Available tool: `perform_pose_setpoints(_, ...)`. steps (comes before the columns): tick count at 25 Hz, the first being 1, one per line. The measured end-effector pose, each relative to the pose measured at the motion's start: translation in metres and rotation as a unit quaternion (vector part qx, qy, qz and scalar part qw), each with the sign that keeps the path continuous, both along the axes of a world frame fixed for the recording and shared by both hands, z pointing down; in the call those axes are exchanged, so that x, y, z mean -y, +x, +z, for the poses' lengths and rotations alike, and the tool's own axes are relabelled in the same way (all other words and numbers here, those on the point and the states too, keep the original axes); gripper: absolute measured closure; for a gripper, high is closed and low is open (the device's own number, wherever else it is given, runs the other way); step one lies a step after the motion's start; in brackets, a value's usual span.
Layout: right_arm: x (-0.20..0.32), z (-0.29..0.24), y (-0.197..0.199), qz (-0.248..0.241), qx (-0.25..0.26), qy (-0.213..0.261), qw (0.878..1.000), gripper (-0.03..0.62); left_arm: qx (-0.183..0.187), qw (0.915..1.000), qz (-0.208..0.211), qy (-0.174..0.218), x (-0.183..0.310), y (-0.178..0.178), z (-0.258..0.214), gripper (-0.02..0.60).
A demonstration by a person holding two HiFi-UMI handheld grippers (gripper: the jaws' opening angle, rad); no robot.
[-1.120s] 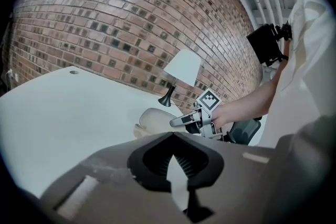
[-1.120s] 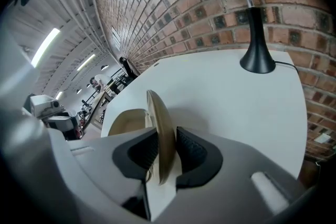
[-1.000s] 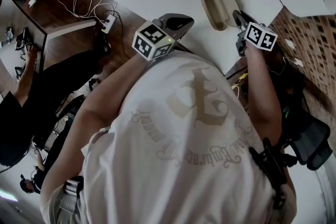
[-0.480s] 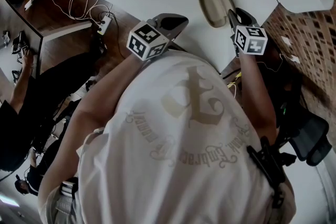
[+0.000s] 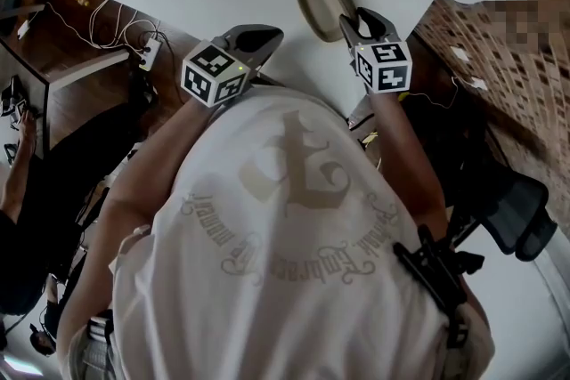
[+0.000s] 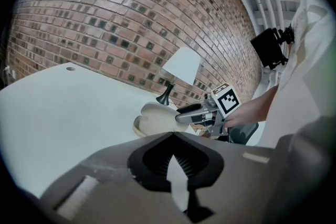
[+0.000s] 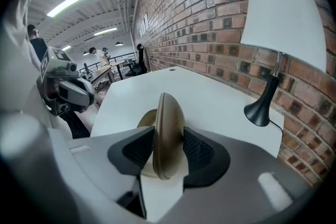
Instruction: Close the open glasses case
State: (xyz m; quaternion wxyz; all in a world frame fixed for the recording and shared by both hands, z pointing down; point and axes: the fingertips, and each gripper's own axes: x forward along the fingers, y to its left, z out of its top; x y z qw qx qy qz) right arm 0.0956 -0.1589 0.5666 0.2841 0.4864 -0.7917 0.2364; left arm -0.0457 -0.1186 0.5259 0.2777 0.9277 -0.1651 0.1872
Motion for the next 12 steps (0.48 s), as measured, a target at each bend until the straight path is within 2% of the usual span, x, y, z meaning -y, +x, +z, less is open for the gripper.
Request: perform_pose_setpoints(12,-0.013,-0.006,-0.027,-0.028,0.016,0.018,0.999,0.407,-0.003,1.0000,0.001,0.003,0.002,0.001,-0.003,0.575)
